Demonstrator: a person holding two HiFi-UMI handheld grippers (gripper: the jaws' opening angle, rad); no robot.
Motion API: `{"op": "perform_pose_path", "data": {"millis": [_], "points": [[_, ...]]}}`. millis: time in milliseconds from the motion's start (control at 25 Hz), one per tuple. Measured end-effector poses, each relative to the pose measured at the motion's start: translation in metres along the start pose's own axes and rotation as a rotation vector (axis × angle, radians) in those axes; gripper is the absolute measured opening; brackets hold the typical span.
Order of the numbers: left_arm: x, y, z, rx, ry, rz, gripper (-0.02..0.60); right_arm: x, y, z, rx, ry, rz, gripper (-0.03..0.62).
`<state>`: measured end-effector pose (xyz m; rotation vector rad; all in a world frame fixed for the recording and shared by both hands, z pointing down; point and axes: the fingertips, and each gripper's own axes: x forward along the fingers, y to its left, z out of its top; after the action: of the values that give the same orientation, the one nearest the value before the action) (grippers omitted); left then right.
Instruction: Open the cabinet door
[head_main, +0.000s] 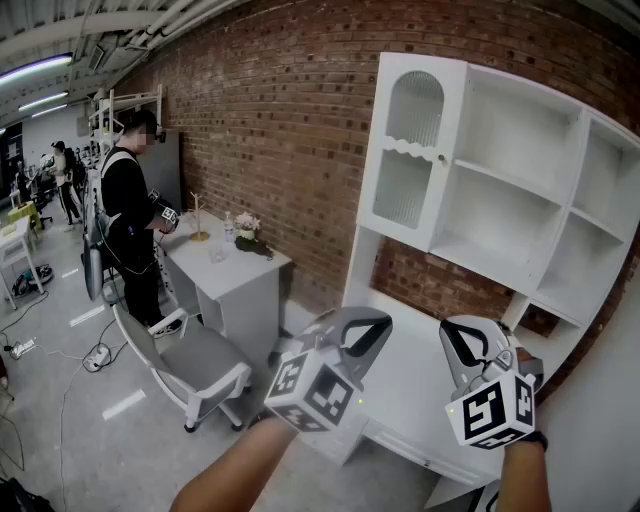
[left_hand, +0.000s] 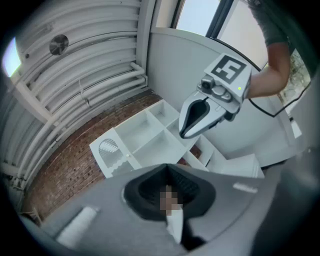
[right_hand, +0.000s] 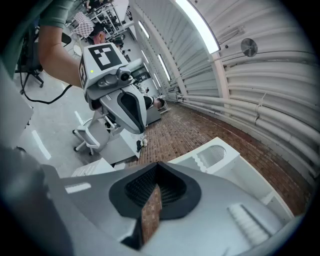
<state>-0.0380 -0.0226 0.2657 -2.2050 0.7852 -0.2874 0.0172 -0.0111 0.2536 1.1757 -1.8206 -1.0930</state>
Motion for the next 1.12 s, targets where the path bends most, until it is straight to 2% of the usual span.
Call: {"op": "perform_pose_path", "data": {"millis": [240, 560, 800, 1120], "points": [[-0.011, -0.006, -0.015, -0.043, 0.038, -0.006, 0.002, 0.009, 0.020, 0.005, 0.036, -0.014, 0.064, 0.006], [-0.007, 0.009, -0.007, -0.037, 0.022, -0.005, 0.002, 0.010, 0.001, 0.011, 0.043, -0.014, 0.042, 0.006], [0.001, 0.028, -0.017, -0.035, 0.023, -0.003, 0.002, 0.027, -0.010, 0.019, 0.044, -0.026, 0.027, 0.006], [0.008, 0.044, -0.021, -0.040, -0.001, -0.014, 0.002, 0.045, -0.018, 0.011, 0.099, -0.006, 0.022, 0.008]]}}
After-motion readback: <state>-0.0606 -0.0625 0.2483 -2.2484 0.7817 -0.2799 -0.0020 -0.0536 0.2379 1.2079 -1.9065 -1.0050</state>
